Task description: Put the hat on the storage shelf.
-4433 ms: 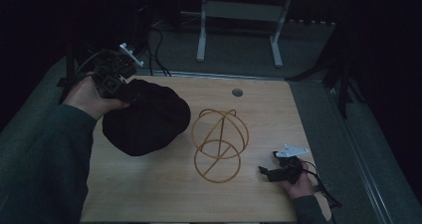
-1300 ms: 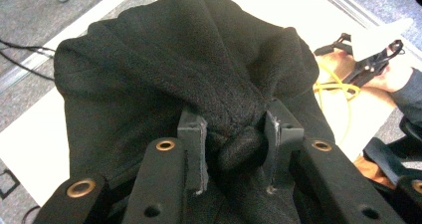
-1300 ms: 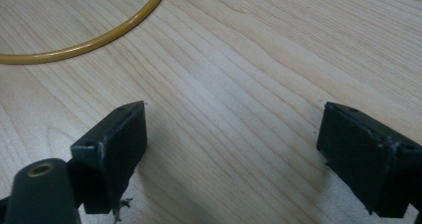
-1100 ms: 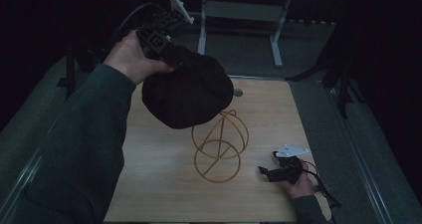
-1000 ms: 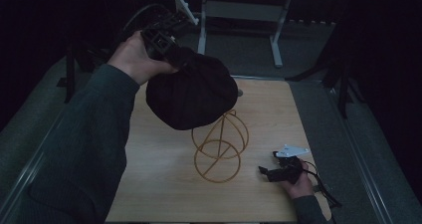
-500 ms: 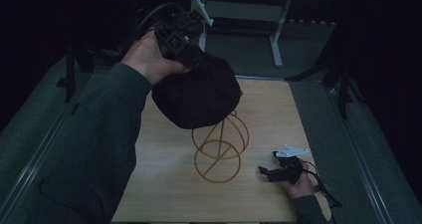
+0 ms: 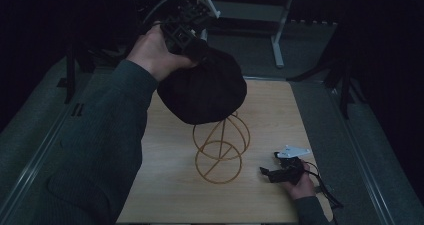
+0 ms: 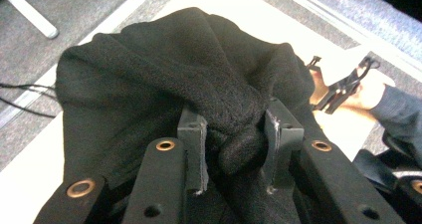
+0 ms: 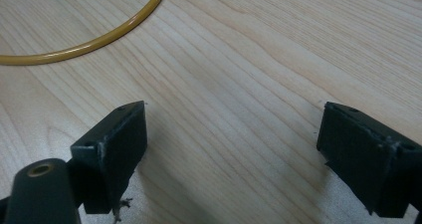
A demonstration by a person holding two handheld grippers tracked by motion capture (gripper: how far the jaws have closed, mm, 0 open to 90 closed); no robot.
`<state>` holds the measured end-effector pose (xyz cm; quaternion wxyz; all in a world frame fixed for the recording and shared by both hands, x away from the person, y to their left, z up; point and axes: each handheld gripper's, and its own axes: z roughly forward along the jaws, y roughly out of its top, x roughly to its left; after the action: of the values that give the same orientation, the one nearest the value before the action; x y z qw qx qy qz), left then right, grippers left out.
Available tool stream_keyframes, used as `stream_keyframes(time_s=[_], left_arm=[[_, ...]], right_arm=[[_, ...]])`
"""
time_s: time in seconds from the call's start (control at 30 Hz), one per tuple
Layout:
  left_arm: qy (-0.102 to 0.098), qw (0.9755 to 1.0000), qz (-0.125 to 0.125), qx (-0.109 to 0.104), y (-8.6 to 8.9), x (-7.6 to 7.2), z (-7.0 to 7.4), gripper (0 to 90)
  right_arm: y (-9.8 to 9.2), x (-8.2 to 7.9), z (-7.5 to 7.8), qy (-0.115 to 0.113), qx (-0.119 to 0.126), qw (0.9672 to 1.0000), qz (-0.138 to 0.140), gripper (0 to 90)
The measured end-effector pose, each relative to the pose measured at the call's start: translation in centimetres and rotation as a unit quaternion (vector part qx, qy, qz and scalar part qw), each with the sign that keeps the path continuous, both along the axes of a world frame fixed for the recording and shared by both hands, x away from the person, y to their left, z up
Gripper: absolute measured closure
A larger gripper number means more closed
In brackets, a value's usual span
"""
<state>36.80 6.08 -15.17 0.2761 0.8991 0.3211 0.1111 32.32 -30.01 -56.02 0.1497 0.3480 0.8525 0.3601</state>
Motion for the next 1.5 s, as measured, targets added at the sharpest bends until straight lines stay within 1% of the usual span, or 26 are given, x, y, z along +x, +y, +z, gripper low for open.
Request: stream_keyframes(time_s=[0.13, 0.33, 0.5, 0.63, 0.7, 0.83, 0.87, 1.2, 1.5], left_arm=[[0.002, 0.9999, -0.009, -0.006, -0.4, -0.1, 0.0, 67.2], [0.008, 0.9997, -0.023, -0.001, -1.5, -0.1, -0.6, 67.2], [0.015, 0.9993, -0.034, 0.008, -2.3, 0.0, -1.1, 67.2], [0.017, 0.9991, -0.038, 0.006, -2.8, -0.1, -1.3, 67.2], [0.018, 0.9989, -0.042, 0.009, -3.0, -0.1, -1.4, 67.2], [0.021, 0.9986, -0.047, 0.011, -3.3, -0.2, -1.5, 67.2], [0.022, 0.9983, -0.051, 0.016, -3.4, -0.1, -1.6, 67.1], [0.031, 0.9973, -0.061, 0.026, -3.9, -0.1, -2.3, 67.1], [0.033, 0.9968, -0.067, 0.030, -4.2, -0.4, -2.4, 67.1]], right_arm=[[0.0, 0.0, 0.0, 0.000, 0.000, 1.0000, 0.000, 11.9], [0.0, 0.0, 0.0, 0.000, 0.000, 1.0000, 0.000, 11.9], [0.0, 0.0, 0.0, 0.000, 0.000, 1.0000, 0.000, 11.9], [0.0, 0.0, 0.0, 0.000, 0.000, 1.0000, 0.000, 11.9], [0.0, 0.0, 0.0, 0.000, 0.000, 1.0000, 0.000, 11.9], [0.0, 0.0, 0.0, 0.000, 0.000, 1.0000, 0.000, 11.9], [0.0, 0.0, 0.0, 0.000, 0.000, 1.0000, 0.000, 11.9], [0.0, 0.0, 0.0, 0.000, 0.000, 1.0000, 0.001, 11.9], [0.0, 0.0, 0.0, 0.000, 0.000, 1.0000, 0.001, 11.9]])
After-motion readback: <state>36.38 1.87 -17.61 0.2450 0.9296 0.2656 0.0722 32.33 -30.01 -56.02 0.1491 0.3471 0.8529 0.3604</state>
